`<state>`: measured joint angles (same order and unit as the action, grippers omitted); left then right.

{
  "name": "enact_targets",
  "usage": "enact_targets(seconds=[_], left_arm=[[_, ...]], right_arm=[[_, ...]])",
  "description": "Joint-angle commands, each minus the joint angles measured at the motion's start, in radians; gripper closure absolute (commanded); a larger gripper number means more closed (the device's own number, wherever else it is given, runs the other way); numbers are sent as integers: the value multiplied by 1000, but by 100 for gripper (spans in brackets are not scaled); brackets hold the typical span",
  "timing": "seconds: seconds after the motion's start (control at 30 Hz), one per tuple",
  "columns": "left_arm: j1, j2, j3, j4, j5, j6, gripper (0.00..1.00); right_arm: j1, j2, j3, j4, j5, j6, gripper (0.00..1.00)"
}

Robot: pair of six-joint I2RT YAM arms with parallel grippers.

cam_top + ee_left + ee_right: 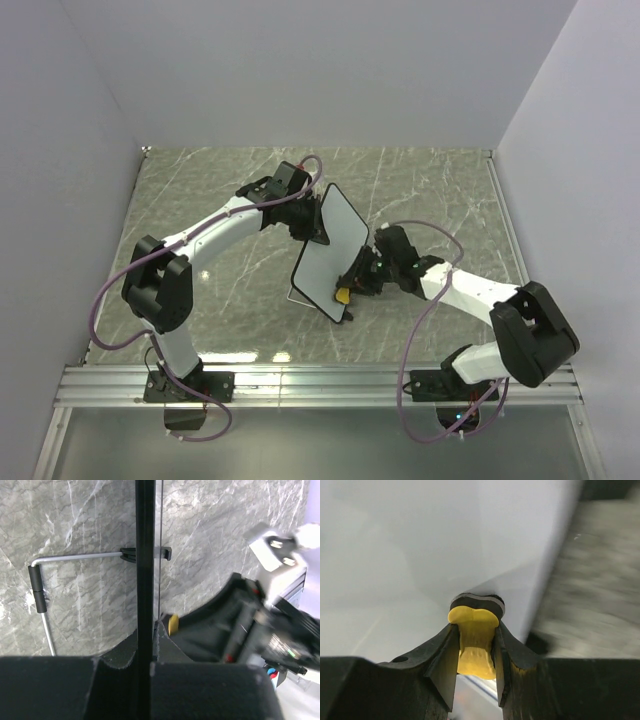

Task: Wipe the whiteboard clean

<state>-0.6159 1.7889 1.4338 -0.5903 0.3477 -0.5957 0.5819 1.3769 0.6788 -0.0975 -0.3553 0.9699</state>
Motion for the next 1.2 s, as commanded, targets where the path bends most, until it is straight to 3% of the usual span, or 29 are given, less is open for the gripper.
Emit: enact_targets(seconds=[0.0,0.2,0.43,0.53,0.63,0.67,0.73,0.77,0.8,0.9,0.97,1.17], left_arm=[[-94,188,-115,-175,-202,79,100],[-93,195,-105,-178,-199,88,100],[-91,193,-76,-221,-254,103,99],[-93,195,-53,-249,-295,106,75],[-93,185,-27,-275,-329,103,61],[-93,178,-10,-282,-335,100,52],[-93,167,2,-298,-345,97,49],[-93,164,16,-299,-345,94,47],[-93,156,22,-305,-345,93,47],[-93,142,39,-322,-345,88,46],[-93,129,48,-338,-345,86,45],[-91,87,68,-381,-400,79,42]], right_arm=[[-46,2,-79,-7,7,-5,100],[-111,-54,-39,-80,-4,-51,100],[-166,-243,110,-358,196,-191,100],[-232,-230,71,-416,262,-189,100],[-275,-178,16,-409,318,-191,100],[-283,-167,4,-401,335,-188,97],[-295,-130,-27,-381,375,-183,85],[-297,-118,-31,-371,392,-180,77],[-297,-105,-38,-364,404,-180,61],[-295,-65,-41,-346,434,-180,41],[-297,-50,-38,-340,437,-186,38],[-297,-88,-30,-372,446,-198,12]])
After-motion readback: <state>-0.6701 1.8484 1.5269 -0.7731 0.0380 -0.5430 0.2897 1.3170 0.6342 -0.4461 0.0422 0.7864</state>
